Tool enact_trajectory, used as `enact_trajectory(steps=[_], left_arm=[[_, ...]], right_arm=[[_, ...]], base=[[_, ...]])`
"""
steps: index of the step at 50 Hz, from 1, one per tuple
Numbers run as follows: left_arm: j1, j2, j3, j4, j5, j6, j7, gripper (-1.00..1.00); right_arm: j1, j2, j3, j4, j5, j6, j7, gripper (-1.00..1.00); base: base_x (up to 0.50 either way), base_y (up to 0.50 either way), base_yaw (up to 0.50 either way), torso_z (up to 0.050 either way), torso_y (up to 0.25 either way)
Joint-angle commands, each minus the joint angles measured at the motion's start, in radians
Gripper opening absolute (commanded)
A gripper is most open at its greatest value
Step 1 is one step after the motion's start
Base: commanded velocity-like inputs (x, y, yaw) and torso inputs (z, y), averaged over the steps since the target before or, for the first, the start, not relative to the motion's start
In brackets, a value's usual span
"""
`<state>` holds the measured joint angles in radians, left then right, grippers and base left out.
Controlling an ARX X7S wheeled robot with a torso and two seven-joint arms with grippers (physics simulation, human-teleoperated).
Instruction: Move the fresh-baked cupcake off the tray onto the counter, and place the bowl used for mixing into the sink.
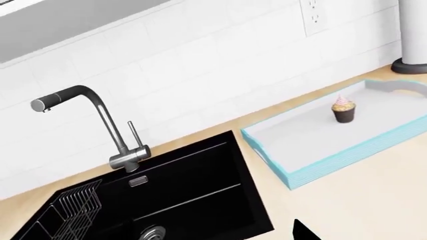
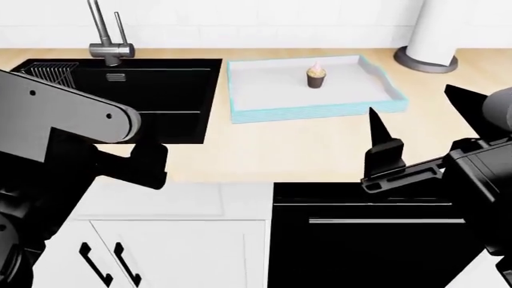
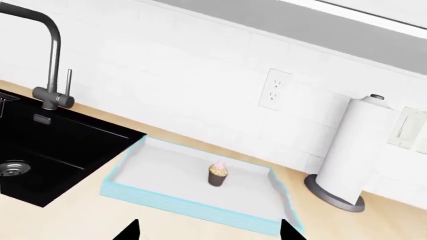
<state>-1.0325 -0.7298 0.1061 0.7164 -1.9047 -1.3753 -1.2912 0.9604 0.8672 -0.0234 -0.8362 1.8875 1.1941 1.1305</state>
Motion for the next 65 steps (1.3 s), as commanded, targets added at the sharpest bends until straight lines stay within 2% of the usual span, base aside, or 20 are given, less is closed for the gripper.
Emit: enact_trajectory(steps=[1, 4, 31, 44, 50, 54, 65], left_arm=[[0.009, -0.008, 0.002, 0.01, 0.01, 0.003, 0.009, 1.0], [0.035, -0.009, -0.011, 0.019, 0.029, 0.003, 0.024, 1.0], [-0.014, -0.032, 0.048, 0.011, 0.0, 0.037, 0.0, 1.0], [0.03, -0.034, 0.027, 0.023, 0.045, 0.043, 0.04, 1.0], [-0.006, -0.046, 0.05, 0.014, 0.013, 0.054, 0.016, 1.0], [0.027, -0.034, 0.036, 0.022, 0.057, 0.049, 0.049, 1.0], [0.017, -0.044, 0.05, 0.021, 0.051, 0.058, 0.045, 1.0]], right_arm=[[-0.022, -0.004, 0.005, -0.002, -0.035, 0.017, -0.025, 1.0], [-0.027, -0.004, 0.006, -0.001, -0.04, 0.017, -0.03, 1.0], [-0.038, -0.002, -0.001, 0.0, -0.063, 0.012, -0.054, 1.0], [-0.045, -0.012, -0.005, -0.001, -0.085, 0.01, -0.069, 1.0], [-0.024, -0.008, -0.023, 0.003, -0.071, 0.011, -0.057, 1.0], [-0.048, -0.008, -0.012, -0.002, -0.09, 0.011, -0.072, 1.0], [-0.064, -0.012, -0.011, -0.003, -0.115, 0.011, -0.088, 1.0]], base=[[0.12, 0.0, 0.0, 0.0, 0.0], [0.12, 0.0, 0.0, 0.0, 0.0], [0.17, 0.0, 0.0, 0.0, 0.0], [0.23, 0.0, 0.0, 0.0, 0.001], [0.24, 0.0, 0.0, 0.0, 0.0], [0.25, 0.0, 0.0, 0.0, 0.002], [0.25, 0.0, 0.0, 0.0, 0.001]])
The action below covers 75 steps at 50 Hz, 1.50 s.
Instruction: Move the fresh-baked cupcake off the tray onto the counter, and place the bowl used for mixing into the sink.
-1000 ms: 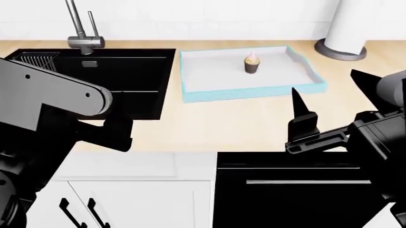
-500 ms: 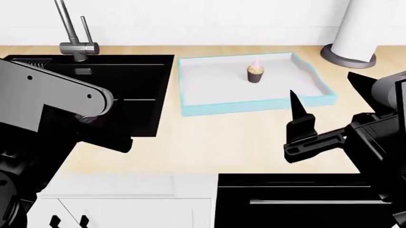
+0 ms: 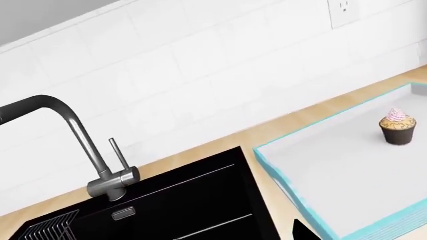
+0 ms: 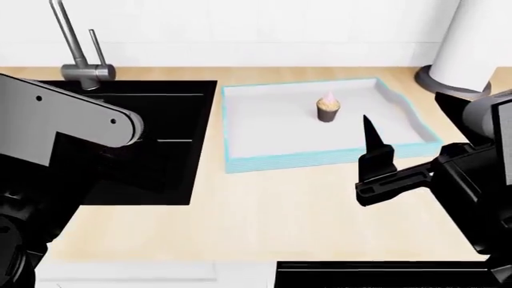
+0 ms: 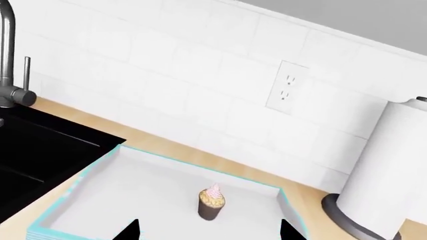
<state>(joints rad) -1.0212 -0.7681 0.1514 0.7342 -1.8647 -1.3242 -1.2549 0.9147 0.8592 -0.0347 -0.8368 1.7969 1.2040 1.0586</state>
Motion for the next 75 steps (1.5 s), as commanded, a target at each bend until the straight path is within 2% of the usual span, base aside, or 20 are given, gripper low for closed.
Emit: enact_trajectory(steps=[1, 17, 21, 36, 39, 42, 46, 49, 54, 62, 70, 75], left_arm=[[0.007, -0.005, 0.004, 0.004, 0.013, 0.007, 0.011, 1.0], [-0.003, -0.005, 0.025, 0.001, 0.016, 0.018, 0.009, 1.0], [0.03, 0.007, 0.019, 0.005, 0.056, 0.015, 0.041, 1.0], [0.015, -0.007, 0.026, 0.002, 0.046, 0.029, 0.04, 1.0], [0.008, -0.001, 0.032, -0.004, 0.058, 0.026, 0.049, 1.0], [-0.001, 0.013, 0.039, -0.018, 0.089, 0.017, 0.075, 1.0], [0.046, 0.035, 0.022, -0.024, 0.19, 0.019, 0.162, 1.0], [0.08, 0.039, 0.016, -0.026, 0.257, 0.023, 0.219, 1.0], [0.11, 0.033, 0.011, -0.039, 0.341, 0.037, 0.29, 1.0], [0.107, 0.033, 0.02, -0.04, 0.336, 0.04, 0.283, 1.0], [0.085, 0.037, 0.037, -0.051, 0.335, 0.035, 0.277, 1.0], [0.081, 0.041, 0.045, -0.056, 0.349, 0.039, 0.29, 1.0]], right_arm=[[-0.024, -0.006, 0.002, -0.004, -0.032, 0.001, -0.021, 1.0], [-0.053, 0.003, 0.021, -0.011, -0.065, -0.005, -0.047, 1.0], [-0.072, -0.003, 0.021, -0.011, -0.085, -0.004, -0.056, 1.0], [-0.034, 0.008, 0.002, 0.015, -0.053, -0.024, 0.016, 1.0], [-0.025, -0.004, 0.002, 0.057, -0.013, -0.054, 0.023, 1.0], [0.05, -0.047, -0.057, 0.202, 0.013, -0.062, 0.043, 1.0], [0.172, -0.145, -0.154, 0.388, -0.009, -0.034, -0.021, 1.0], [0.242, -0.18, -0.208, 0.453, -0.058, 0.015, -0.108, 1.0], [0.367, -0.248, -0.307, 0.663, -0.262, 0.035, -0.242, 1.0], [0.412, -0.297, -0.455, 0.84, -0.506, -0.021, -0.438, 1.0], [0.433, -0.328, -0.499, 0.967, -0.594, -0.068, -0.483, 1.0], [0.401, -0.333, -0.538, 0.964, -0.602, -0.059, -0.511, 1.0]], base=[[0.25, 0.0, 0.0, 0.0, 0.0], [0.24, 0.0, 0.0, 0.0, 0.001], [0.23, 0.0, 0.0, 0.0, 0.0], [0.06, 0.0, 0.0, 0.0, 0.001], [0.0, 0.0, 0.0, 0.0, 0.0], [0.0, 0.0, 0.0, 0.0, 0.0], [0.0, 0.0, 0.0, 0.0, 0.0], [0.0, 0.0, 0.0, 0.0, 0.0], [0.0, 0.0, 0.0, 0.0, 0.0], [0.0, 0.0, 0.0, 0.0, 0.0], [0.0, 0.0, 0.0, 0.0, 0.0], [0.0, 0.0, 0.0, 0.0, 0.0]])
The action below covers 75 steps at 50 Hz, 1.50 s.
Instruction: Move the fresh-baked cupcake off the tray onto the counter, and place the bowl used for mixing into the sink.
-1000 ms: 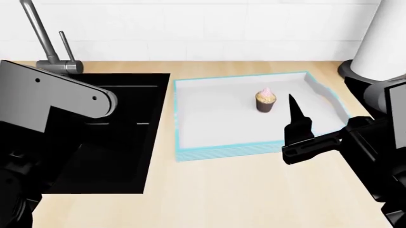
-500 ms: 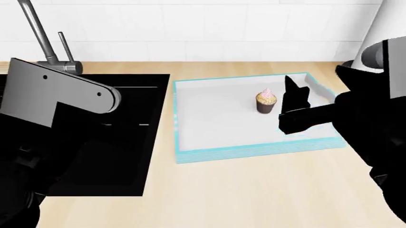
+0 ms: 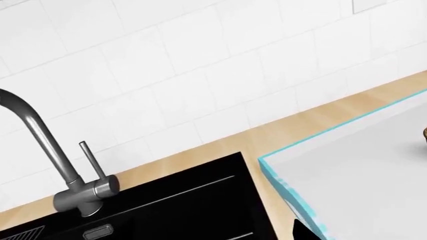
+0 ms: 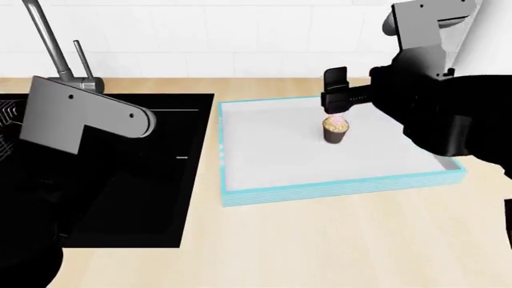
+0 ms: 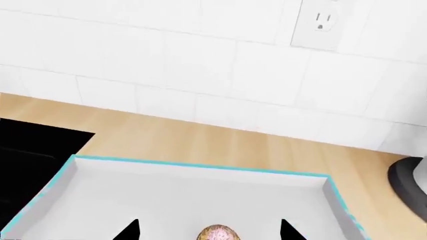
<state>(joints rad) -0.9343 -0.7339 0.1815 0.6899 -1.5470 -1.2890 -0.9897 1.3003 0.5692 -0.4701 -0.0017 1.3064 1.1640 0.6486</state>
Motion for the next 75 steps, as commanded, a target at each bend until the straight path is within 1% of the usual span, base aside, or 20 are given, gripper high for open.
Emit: enact_trajectory(steps=[1, 3, 9, 13, 22, 28, 35, 41, 43, 50, 57, 75], left_arm=[[-0.002, 0.007, 0.016, -0.012, 0.039, 0.006, 0.03, 1.0], [0.014, 0.006, 0.019, -0.012, 0.061, 0.013, 0.048, 1.0], [0.002, 0.003, 0.022, -0.017, 0.047, 0.01, 0.038, 1.0], [0.001, 0.003, 0.031, -0.019, 0.059, 0.009, 0.045, 1.0], [0.005, 0.0, 0.04, -0.023, 0.074, 0.016, 0.054, 1.0], [-0.014, -0.001, 0.042, -0.026, 0.04, 0.009, 0.028, 1.0], [-0.003, -0.001, 0.051, -0.026, 0.066, 0.018, 0.045, 1.0], [0.0, -0.011, 0.05, -0.028, 0.052, 0.019, 0.038, 1.0], [0.006, -0.015, 0.048, -0.024, 0.054, 0.022, 0.038, 1.0], [-0.012, -0.008, 0.062, -0.032, 0.051, 0.018, 0.033, 1.0], [-0.009, -0.004, 0.074, -0.04, 0.077, 0.025, 0.051, 1.0], [-0.005, -0.017, 0.077, -0.037, 0.063, 0.035, 0.041, 1.0]], right_arm=[[0.011, -0.043, -0.111, 0.128, -0.113, -0.013, -0.103, 1.0], [0.004, -0.051, -0.119, 0.146, -0.13, -0.031, -0.111, 1.0], [-0.019, -0.077, -0.153, 0.223, -0.181, -0.084, -0.16, 1.0], [-0.032, -0.09, -0.165, 0.236, -0.189, -0.103, -0.184, 1.0], [-0.049, -0.097, -0.166, 0.269, -0.21, -0.131, -0.171, 1.0], [-0.055, -0.105, -0.185, 0.287, -0.227, -0.14, -0.187, 1.0], [-0.08, -0.119, -0.203, 0.318, -0.252, -0.177, -0.21, 1.0], [-0.079, -0.125, -0.205, 0.343, -0.265, -0.193, -0.211, 1.0], [-0.076, -0.133, -0.198, 0.368, -0.281, -0.219, -0.196, 1.0], [-0.07, -0.152, -0.211, 0.414, -0.304, -0.243, -0.214, 1.0], [-0.069, -0.17, -0.226, 0.479, -0.339, -0.283, -0.231, 1.0], [-0.069, -0.197, -0.261, 0.55, -0.367, -0.299, -0.276, 1.0]], base=[[0.0, 0.0, 0.0, 0.0, 0.0], [0.0, 0.0, 0.0, 0.0, 0.0], [0.0, 0.0, 0.0, 0.0, 0.0], [0.0, 0.0, 0.0, 0.0, 0.0], [0.0, 0.0, 0.0, 0.0, 0.0], [0.0, 0.0, 0.0, 0.0, 0.0], [0.0, 0.0, 0.0, 0.0, 0.0], [0.0, 0.0, 0.0, 0.0, 0.0], [0.0, 0.0, 0.0, 0.0, 0.0], [0.0, 0.0, 0.0, 0.0, 0.0], [0.0, 0.0, 0.0, 0.0, 0.0], [0.0, 0.0, 0.0, 0.0, 0.0]])
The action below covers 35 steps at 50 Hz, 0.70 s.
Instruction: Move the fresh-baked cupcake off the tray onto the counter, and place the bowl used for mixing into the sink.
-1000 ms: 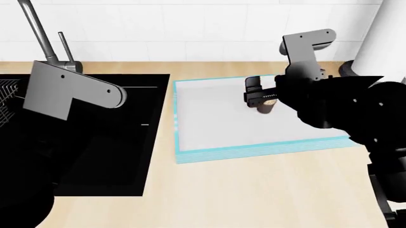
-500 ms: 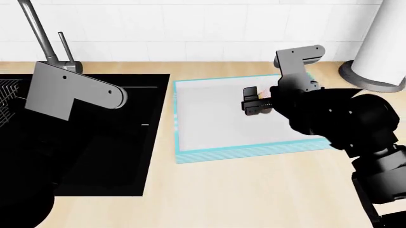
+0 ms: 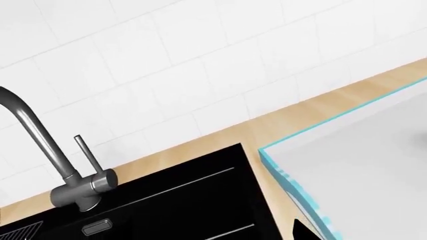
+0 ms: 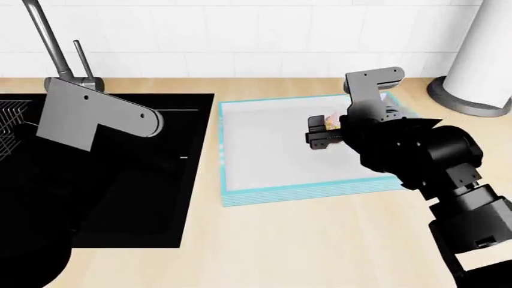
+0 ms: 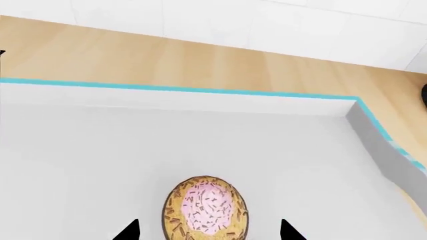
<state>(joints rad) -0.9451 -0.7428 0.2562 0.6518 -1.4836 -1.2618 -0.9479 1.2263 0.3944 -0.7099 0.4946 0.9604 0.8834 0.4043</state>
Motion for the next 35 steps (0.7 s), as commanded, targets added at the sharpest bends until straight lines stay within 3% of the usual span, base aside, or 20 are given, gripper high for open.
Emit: enact_trajectory(steps=[1, 35], left_arm=[[0.01, -0.009, 0.003, 0.002, 0.005, 0.01, 0.002, 1.0], [-0.003, -0.007, 0.032, -0.019, 0.026, 0.024, 0.022, 1.0]], right_arm=[[0.005, -0.023, -0.023, 0.055, -0.021, -0.018, -0.035, 1.0], [0.009, -0.079, -0.05, 0.224, -0.071, -0.099, -0.103, 1.0]], base=[[0.0, 0.0, 0.0, 0.0, 0.0], [0.0, 0.0, 0.0, 0.0, 0.0]])
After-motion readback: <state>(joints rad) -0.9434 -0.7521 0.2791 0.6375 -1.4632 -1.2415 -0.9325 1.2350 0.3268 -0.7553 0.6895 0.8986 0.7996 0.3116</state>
